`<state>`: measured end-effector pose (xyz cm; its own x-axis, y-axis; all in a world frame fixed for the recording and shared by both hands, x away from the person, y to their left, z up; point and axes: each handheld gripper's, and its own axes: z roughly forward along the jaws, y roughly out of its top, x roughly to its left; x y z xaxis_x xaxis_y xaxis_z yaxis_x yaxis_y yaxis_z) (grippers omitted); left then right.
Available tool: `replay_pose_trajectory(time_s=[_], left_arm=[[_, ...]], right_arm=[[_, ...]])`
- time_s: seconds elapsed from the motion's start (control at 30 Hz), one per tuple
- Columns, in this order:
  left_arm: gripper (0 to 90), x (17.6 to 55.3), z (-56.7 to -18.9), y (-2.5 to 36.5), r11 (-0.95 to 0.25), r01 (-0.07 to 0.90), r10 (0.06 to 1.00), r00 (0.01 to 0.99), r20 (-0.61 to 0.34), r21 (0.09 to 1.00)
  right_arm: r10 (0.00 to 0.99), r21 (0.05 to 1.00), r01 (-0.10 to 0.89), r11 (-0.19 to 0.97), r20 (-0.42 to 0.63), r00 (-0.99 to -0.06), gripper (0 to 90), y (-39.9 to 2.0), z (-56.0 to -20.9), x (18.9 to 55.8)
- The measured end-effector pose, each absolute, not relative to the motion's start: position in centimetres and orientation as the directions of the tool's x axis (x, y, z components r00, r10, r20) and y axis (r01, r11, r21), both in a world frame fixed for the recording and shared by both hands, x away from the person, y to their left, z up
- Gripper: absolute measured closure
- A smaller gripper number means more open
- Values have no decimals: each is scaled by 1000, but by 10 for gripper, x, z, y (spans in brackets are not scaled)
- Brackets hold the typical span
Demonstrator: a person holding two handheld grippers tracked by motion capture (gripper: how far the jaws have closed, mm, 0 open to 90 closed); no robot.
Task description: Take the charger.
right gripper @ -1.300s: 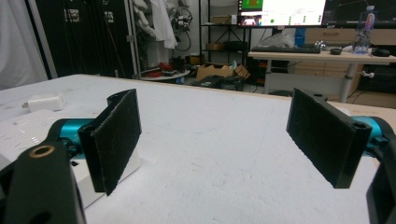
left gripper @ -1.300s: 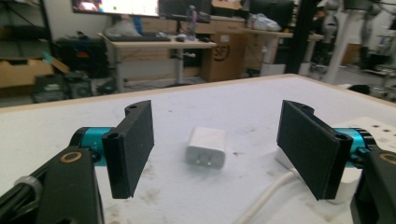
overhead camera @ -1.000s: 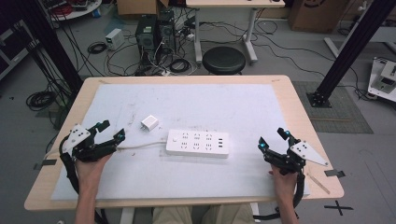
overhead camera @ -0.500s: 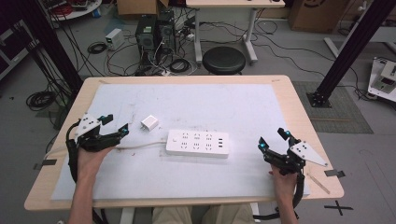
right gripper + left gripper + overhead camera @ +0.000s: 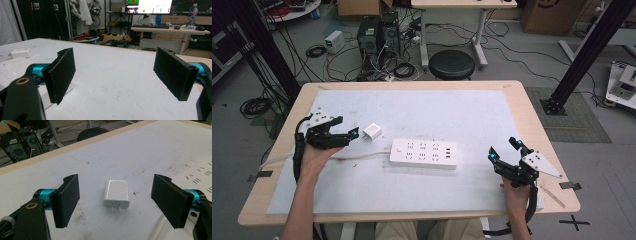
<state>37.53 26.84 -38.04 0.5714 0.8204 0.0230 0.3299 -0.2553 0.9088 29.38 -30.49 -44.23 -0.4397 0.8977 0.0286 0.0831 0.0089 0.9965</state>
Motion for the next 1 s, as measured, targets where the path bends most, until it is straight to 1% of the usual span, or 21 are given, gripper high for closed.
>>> replay_pose_trajectory(time_s=[0.03, 0.07, 0.17, 0.33, 0.47, 0.5, 0.57, 0.77, 1.0], left_arm=[[229, 375, -380, 268, -255, 330, 820, 571, 23, 909], [207, 383, -376, 263, -295, 347, 814, 579, 44, 890], [191, 389, -374, 259, -307, 357, 806, 591, 42, 882], [187, 404, -367, 246, -370, 384, 790, 609, 70, 846], [188, 412, -365, 238, -387, 401, 782, 619, 66, 830], [188, 418, -365, 233, -416, 411, 773, 630, 77, 811], [187, 421, -366, 230, -428, 415, 768, 636, 81, 803], [187, 439, -380, 216, -474, 466, 760, 645, 79, 747], [188, 452, -397, 211, -483, 525, 771, 635, 56, 700]], right_arm=[[898, 996, 83, 9, 29, -440, 181, -305, -442, 294], [899, 997, 83, 10, 28, -437, 181, -304, -442, 294], [900, 997, 82, 15, 22, -435, 180, -304, -442, 294], [901, 997, 83, 6, 30, -433, 181, -305, -442, 294], [899, 996, 89, 4, 35, -437, 180, -305, -442, 294], [899, 996, 83, 9, 28, -437, 180, -305, -442, 294], [899, 997, 82, 14, 24, -438, 180, -304, -442, 294], [900, 996, 85, 16, 23, -435, 180, -304, -442, 294], [901, 996, 86, 15, 24, -433, 181, -303, -442, 294]])
